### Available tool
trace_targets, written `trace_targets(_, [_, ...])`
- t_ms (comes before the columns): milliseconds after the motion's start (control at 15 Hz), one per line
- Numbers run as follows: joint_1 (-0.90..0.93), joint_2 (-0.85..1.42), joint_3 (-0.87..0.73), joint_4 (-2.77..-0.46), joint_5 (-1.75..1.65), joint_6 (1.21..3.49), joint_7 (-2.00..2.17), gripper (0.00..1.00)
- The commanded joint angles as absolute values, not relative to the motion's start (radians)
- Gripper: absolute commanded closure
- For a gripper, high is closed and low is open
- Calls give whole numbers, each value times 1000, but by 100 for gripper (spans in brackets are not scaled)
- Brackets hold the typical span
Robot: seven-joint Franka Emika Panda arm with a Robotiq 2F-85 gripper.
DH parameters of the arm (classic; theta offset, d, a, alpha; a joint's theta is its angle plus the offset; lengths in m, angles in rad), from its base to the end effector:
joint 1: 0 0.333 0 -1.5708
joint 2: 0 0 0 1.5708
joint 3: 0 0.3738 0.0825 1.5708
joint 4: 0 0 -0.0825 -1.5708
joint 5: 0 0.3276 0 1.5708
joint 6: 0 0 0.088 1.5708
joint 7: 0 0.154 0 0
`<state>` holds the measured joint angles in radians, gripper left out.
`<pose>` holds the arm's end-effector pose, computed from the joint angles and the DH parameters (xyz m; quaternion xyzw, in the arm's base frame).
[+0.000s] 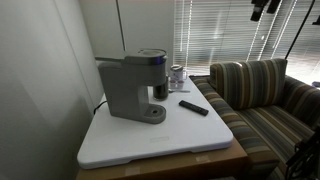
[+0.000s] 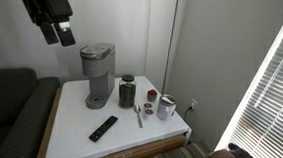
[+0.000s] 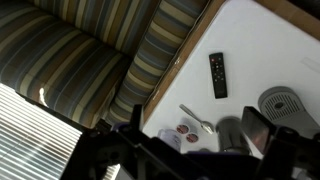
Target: Open the grey coffeemaker
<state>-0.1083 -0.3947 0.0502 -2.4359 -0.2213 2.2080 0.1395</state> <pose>0.3735 -0.0357 0.4992 0.9904 -0.0409 0.0860 0.1002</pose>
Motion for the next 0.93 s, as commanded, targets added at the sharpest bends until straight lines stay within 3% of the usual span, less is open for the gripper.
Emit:
trace_targets(0, [-56,-201,7,-2265,-181,2267,-12,0])
trace_targets(67, [-74,-315,28,-2358,-212,2237,76,0])
trace_targets(400, [-67,-299,26,-2339,-210,2238,75,0])
trace_targets(867, [-18,-124,33,-2223,-123,2248,92,0])
